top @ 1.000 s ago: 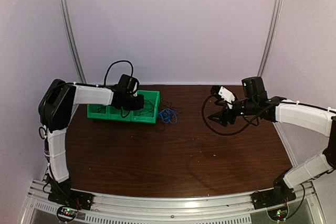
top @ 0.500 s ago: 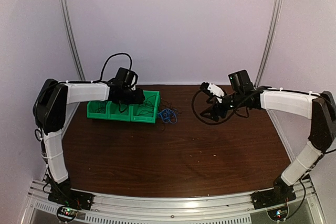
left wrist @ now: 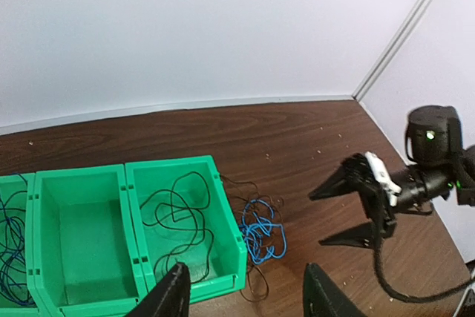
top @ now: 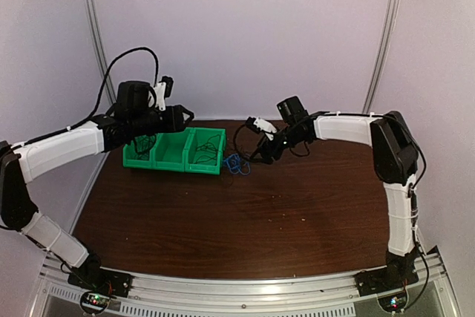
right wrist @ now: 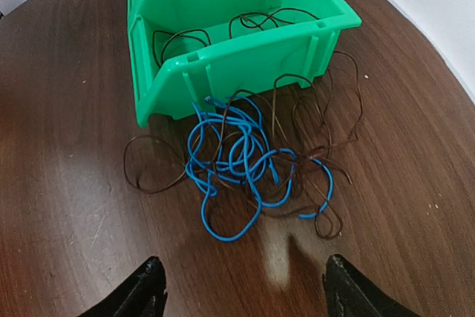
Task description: Untangle the cables
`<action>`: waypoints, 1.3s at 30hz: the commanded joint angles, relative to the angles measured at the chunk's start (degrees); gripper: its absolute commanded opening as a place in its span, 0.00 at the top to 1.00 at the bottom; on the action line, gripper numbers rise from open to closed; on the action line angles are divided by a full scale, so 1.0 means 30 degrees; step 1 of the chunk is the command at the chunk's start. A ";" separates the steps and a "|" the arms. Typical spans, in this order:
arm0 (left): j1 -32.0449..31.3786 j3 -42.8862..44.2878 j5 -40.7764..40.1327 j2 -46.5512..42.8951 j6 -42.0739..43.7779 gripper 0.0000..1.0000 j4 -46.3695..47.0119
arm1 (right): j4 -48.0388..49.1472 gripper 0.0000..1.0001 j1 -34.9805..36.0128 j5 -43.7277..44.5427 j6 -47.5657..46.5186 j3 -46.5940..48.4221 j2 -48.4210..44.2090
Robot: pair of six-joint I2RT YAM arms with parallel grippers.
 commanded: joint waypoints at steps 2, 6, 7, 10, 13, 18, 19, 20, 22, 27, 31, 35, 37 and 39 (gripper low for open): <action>-0.0311 -0.1809 0.1535 -0.1391 0.0537 0.48 0.0696 | -0.0929 0.26 0.0776 0.0645 0.0745 0.3602 0.2904; -0.0312 -0.2680 0.1109 -0.2337 0.0323 0.49 0.0760 | -0.1441 0.26 0.0962 0.1042 0.1544 0.6298 0.5346; -0.0312 -0.2803 0.0994 -0.2491 0.0278 0.49 0.0771 | -0.1447 0.27 0.0986 0.1100 0.1750 0.6754 0.5767; -0.0312 -0.2957 0.0871 -0.2872 0.0246 0.49 0.0773 | -0.1586 0.44 0.1027 0.1030 0.2171 0.7535 0.6532; -0.0312 -0.2962 0.0850 -0.2959 0.0286 0.50 0.0794 | -0.1566 0.71 0.1060 0.0997 0.2056 0.6788 0.5966; -0.0327 -0.3202 0.1141 -0.2884 0.0263 0.50 0.1213 | -0.1264 0.89 0.1060 0.0942 0.0140 0.1804 0.1852; -0.0336 -0.3326 0.1375 -0.2837 0.0245 0.50 0.1718 | -0.1440 0.89 0.1049 0.0589 -0.0630 0.0677 0.0866; -0.0341 -0.3444 0.1624 -0.2747 0.0243 0.50 0.2099 | -0.2060 0.89 0.1070 0.0069 -0.1550 -0.0299 0.0003; -0.0370 -0.3574 0.2343 -0.2424 0.0273 0.50 0.2511 | -0.3746 0.89 0.1162 -0.0856 -0.3920 -0.1950 -0.1582; -0.1043 -0.3514 0.3814 -0.0846 0.0756 0.51 0.3178 | -0.6873 0.92 0.1268 -0.0237 -0.7887 -0.5085 -0.4286; -0.2075 -0.2443 0.4773 0.1076 0.1522 0.51 0.2634 | -0.8196 0.88 0.1250 0.1316 -0.8957 -0.6816 -0.5583; -0.2557 -0.1698 0.4985 0.2914 0.1410 0.51 0.2901 | -0.7465 0.68 0.0428 -0.0105 -0.7719 -0.7344 -0.6957; -0.2568 -0.1226 0.4781 0.3824 0.1005 0.51 0.3178 | -0.5855 0.55 -0.0096 -0.0445 -0.5599 -0.6828 -0.7129; -0.2596 -0.0439 0.4994 0.4883 0.0868 0.51 0.3484 | -0.3814 0.50 -0.0636 -0.0522 -0.2985 -0.6271 -0.6699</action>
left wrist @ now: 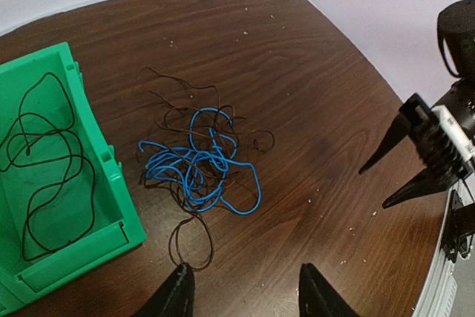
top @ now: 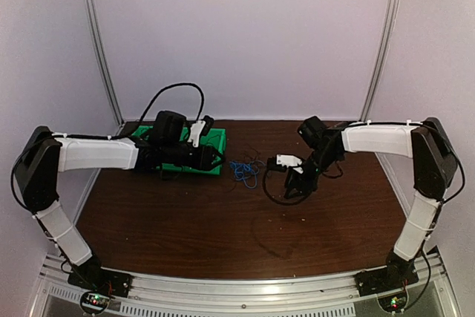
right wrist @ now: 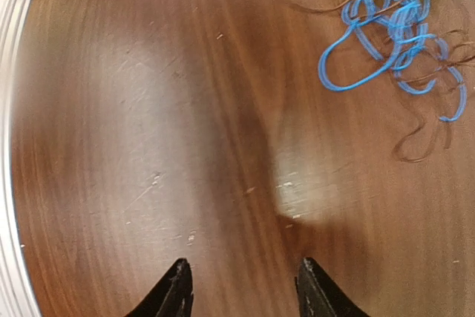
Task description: Untangle the cables
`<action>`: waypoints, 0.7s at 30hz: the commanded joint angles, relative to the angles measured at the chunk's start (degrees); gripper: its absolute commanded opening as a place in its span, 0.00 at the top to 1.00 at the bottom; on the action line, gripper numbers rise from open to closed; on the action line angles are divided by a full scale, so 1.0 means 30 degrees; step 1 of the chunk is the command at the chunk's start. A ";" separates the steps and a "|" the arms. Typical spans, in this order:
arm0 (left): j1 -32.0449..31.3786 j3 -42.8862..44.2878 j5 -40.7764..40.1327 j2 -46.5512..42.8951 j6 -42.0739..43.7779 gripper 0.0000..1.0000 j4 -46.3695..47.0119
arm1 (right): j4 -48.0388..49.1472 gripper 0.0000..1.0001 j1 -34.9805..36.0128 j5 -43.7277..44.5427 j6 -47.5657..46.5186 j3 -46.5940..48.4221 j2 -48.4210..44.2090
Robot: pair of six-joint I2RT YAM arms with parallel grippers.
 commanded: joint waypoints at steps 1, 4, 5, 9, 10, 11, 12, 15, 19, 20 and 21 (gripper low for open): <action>-0.0007 0.2176 0.0350 0.1877 -0.0082 0.51 0.1295 | 0.4275 0.47 -0.1215 -0.0772 0.4997 0.1357 -0.0275; -0.0184 0.3233 -0.0516 0.3150 -0.0327 0.51 0.1030 | 0.6085 0.44 -0.1281 -0.0923 0.7585 0.2795 0.1431; -0.0233 0.3317 -0.0539 0.3492 -0.0494 0.51 0.1396 | 0.6378 0.44 -0.1275 -0.0716 0.8099 0.3422 0.2129; -0.0546 0.3626 -0.0622 0.4276 -0.1138 0.52 0.1827 | 0.6649 0.42 -0.1267 0.0943 0.7327 0.6007 0.4742; -0.0660 0.3564 -0.0611 0.4262 -0.1298 0.52 0.1917 | 0.6980 0.42 -0.1258 0.1473 0.7020 0.6390 0.5279; -0.0776 0.3392 -0.0609 0.4158 -0.1487 0.52 0.2031 | 0.7266 0.42 -0.1246 0.1825 0.6700 0.6794 0.5763; -0.0886 0.3068 -0.0569 0.4006 -0.1642 0.52 0.2159 | 0.7357 0.43 -0.1223 0.2191 0.5916 0.7177 0.6253; -0.1049 0.2335 -0.0112 0.3188 -0.2436 0.52 0.2194 | 0.7463 0.43 -0.1182 0.3156 0.4625 0.8449 0.7636; -0.1382 0.0948 -0.0379 0.1528 -0.2983 0.52 0.2339 | 0.8206 0.44 -0.1139 0.3963 0.4202 0.9143 0.8699; -0.1420 0.0615 -0.0419 0.1183 -0.3096 0.52 0.2373 | 0.8309 0.44 -0.1114 0.4095 0.4242 0.9372 0.8945; -0.1450 0.0295 -0.0494 0.0829 -0.3195 0.52 0.2392 | 0.8348 0.44 -0.1078 0.4148 0.4305 0.9664 0.9188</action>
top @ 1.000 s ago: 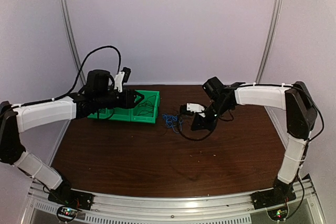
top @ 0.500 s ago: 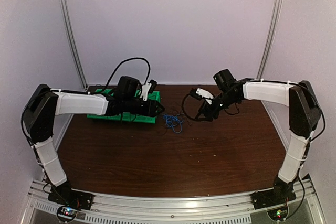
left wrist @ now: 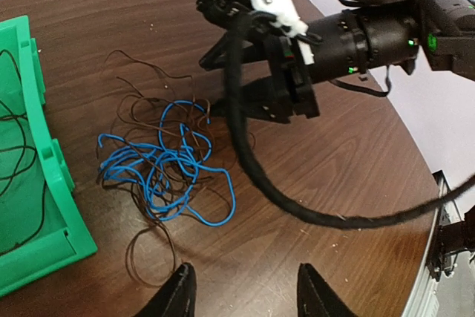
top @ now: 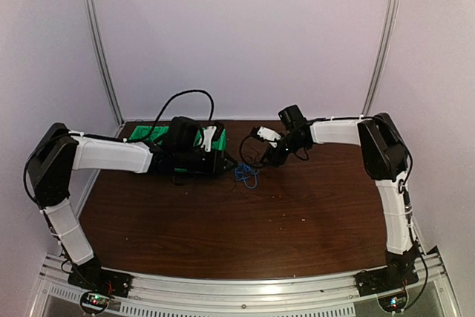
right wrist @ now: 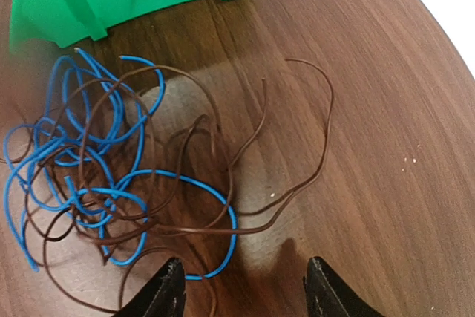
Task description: Untangle the cables
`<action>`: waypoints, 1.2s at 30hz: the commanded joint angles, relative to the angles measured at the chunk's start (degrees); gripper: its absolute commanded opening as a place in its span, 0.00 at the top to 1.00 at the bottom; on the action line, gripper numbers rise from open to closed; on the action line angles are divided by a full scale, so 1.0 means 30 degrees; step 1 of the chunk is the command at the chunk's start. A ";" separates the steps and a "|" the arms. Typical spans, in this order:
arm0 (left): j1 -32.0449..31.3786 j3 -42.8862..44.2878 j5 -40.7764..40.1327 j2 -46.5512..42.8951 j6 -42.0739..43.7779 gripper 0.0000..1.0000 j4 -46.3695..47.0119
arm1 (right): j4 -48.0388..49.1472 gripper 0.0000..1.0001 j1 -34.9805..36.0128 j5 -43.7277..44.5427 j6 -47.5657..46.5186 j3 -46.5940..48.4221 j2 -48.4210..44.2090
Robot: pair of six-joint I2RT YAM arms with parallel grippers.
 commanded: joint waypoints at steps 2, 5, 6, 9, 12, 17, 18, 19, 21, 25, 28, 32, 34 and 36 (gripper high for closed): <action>-0.0179 -0.1536 -0.0217 -0.2457 -0.1042 0.52 0.1186 | 0.1226 0.44 0.0247 0.1461 -0.0498 0.1836 0.1099; -0.0194 -0.2047 -0.0239 -0.2979 -0.1156 0.52 0.1199 | 0.1269 0.44 0.0514 0.1580 -0.0679 0.2629 0.1822; -0.0194 -0.2138 -0.0232 -0.3080 -0.1185 0.52 0.1209 | 0.1240 0.45 0.0602 0.1531 -0.0803 0.2819 0.2025; -0.0193 -0.2171 -0.0238 -0.3299 -0.1201 0.52 0.1162 | 0.1498 0.59 0.0816 0.1729 -0.0990 0.3181 0.2496; -0.0194 -0.2116 -0.0227 -0.3478 -0.1193 0.52 0.1179 | 0.1658 0.82 0.0865 0.1810 -0.0918 0.3438 0.2731; -0.0192 -0.2231 -0.0544 -0.3599 -0.1038 0.52 0.1422 | 0.2322 1.00 0.0851 0.1825 -0.1167 0.1824 0.1073; -0.0194 -0.2322 -0.0724 -0.3561 -0.1019 0.52 0.1552 | 0.2635 1.00 0.0864 0.1870 -0.1252 0.1140 0.0379; -0.0186 -0.2403 -0.0817 -0.3508 -0.1018 0.52 0.1711 | 0.2781 1.00 0.0862 0.1908 -0.1299 0.0575 -0.0533; -0.0194 -0.2373 -0.0862 -0.3207 -0.0976 0.52 0.2054 | 0.2624 1.00 0.0832 0.1888 -0.1360 -0.0230 -0.2066; -0.0193 -0.2047 -0.0770 -0.2082 -0.0963 0.52 0.2878 | 0.1909 1.00 0.0865 0.1583 -0.1254 -0.1561 -0.5127; -0.0186 -0.1901 -0.0412 -0.1248 -0.1147 0.52 0.4175 | 0.0697 1.00 0.0915 0.1238 -0.0854 -0.1901 -0.6983; -0.0478 -0.1333 0.0230 -0.0195 -0.0661 0.52 0.6119 | -0.1459 1.00 0.1159 0.1051 -0.0591 -0.1858 -0.8977; -0.0963 -0.0966 0.0240 0.0146 0.0551 0.51 0.6981 | -0.2297 1.00 0.1362 0.1123 -0.0600 -0.1825 -0.9896; -0.1446 -0.0871 -0.0321 0.0253 0.1840 0.50 0.8226 | -0.2927 1.00 0.1476 0.1151 -0.0607 -0.1843 -1.0834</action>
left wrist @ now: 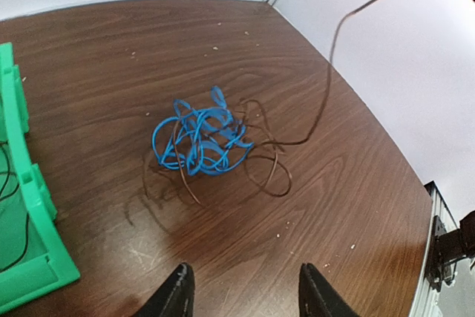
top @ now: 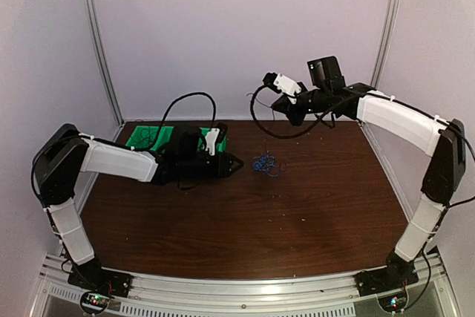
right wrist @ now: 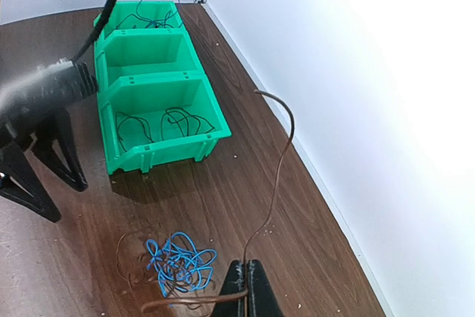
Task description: Untangle the cables
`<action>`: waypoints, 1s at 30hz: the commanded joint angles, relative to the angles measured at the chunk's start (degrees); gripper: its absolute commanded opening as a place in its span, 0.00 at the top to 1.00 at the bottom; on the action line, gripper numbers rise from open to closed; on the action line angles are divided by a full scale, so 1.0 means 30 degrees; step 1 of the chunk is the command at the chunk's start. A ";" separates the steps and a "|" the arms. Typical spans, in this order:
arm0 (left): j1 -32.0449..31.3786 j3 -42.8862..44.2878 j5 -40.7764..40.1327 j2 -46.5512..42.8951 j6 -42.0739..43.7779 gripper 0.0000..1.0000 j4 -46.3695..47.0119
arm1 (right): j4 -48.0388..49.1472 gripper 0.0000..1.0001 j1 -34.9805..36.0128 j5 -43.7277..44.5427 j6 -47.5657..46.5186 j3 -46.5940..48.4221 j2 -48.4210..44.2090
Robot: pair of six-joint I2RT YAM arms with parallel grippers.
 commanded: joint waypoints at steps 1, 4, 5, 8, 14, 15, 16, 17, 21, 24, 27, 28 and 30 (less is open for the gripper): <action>-0.1181 0.0889 -0.0266 0.0268 0.2827 0.49 0.4813 | -0.2783 1.00 0.0439 -0.0167 0.0322 -0.0202 -0.1578; -0.1674 0.0897 -0.0261 0.0749 0.4344 0.47 0.7121 | -0.3187 1.00 0.0542 -0.0199 0.0586 -0.0398 -0.2636; -0.1851 0.0886 -0.0089 0.0926 0.4713 0.47 0.8028 | -0.3283 1.00 0.0608 -0.0221 0.0662 -0.0476 -0.2869; -0.2161 0.1962 0.0744 0.2069 0.5098 0.45 0.8918 | -0.3535 1.00 0.0698 -0.0242 0.0911 -0.0504 -0.3399; -0.2500 0.4268 0.1831 0.4879 0.4419 0.45 1.1660 | -0.3632 1.00 0.0737 -0.0745 0.1692 0.0768 -0.3933; -0.2530 0.4709 0.1729 0.5481 0.4389 0.46 1.1983 | -0.3659 1.00 0.0727 -0.1076 0.1749 0.1200 -0.3961; -0.2552 0.5379 0.1383 0.6120 0.4404 0.48 1.2060 | -0.3657 1.00 0.0737 -0.1385 0.1818 0.1679 -0.3943; -0.2554 0.6067 0.1307 0.6779 0.4443 0.53 1.2080 | -0.3645 1.00 0.0738 -0.1533 0.1893 0.2193 -0.3889; -0.2583 0.8161 0.0767 0.8889 0.4691 0.79 1.1389 | -0.4073 1.00 0.0694 -0.1804 0.1698 0.4981 -0.3550; -0.2584 0.8595 0.1129 0.9742 0.4672 0.88 1.0562 | -0.3842 1.00 0.0615 -0.1465 0.1226 0.6460 -0.3701; -0.2613 0.8153 0.1351 1.0084 0.4460 0.89 1.0110 | -0.4015 1.00 0.0265 -0.1457 0.0984 0.8517 -0.3434; -0.2613 0.7908 0.1288 1.0149 0.4336 0.89 1.0042 | -0.4042 1.00 0.0119 -0.1476 0.0935 0.9240 -0.3291; -0.2617 0.7331 0.1086 1.0204 0.4168 0.89 0.9983 | -0.4046 1.00 -0.0235 -0.1503 0.0899 1.0526 -0.3020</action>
